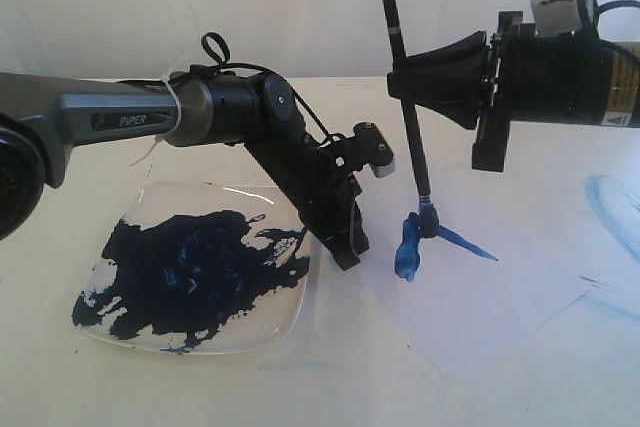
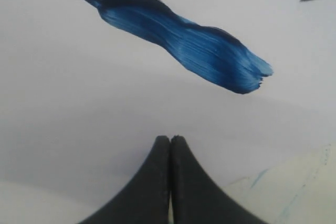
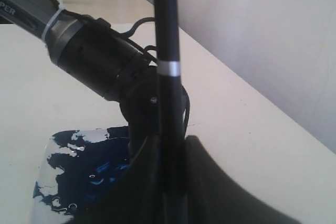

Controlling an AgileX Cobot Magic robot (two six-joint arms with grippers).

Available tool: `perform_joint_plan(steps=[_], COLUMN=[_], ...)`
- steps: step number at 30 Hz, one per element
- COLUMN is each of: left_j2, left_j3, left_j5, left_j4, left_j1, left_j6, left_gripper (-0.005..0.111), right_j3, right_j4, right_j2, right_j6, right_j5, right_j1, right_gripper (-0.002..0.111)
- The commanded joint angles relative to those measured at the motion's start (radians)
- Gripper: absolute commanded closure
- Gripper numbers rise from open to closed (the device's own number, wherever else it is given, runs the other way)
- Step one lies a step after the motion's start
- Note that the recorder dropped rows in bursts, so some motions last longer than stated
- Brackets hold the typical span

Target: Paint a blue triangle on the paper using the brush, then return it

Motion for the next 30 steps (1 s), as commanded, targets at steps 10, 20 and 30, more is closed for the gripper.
perform_joint_plan(steps=[10, 20, 30], left_j2=[0.003, 0.003, 0.003], left_j3=[-0.002, -0.002, -0.002], left_j5=[0.012, 0.012, 0.012], left_j4=[-0.013, -0.013, -0.013], left_j1=[-0.004, -0.004, -0.004], left_j6=[-0.005, -0.005, -0.005], left_gripper=[0.107, 0.107, 0.107], right_j3=[0.088, 0.087, 0.087], right_j4=[0.015, 0.050, 0.063], right_j2=[-0.002, 0.000, 0.000], right_j6=[-0.127, -0.177, -0.161], right_j5=[-0.014, -0.014, -0.014], right_j1=[0.000, 0.078, 0.080], right_gripper=[0.108, 0.108, 0.108])
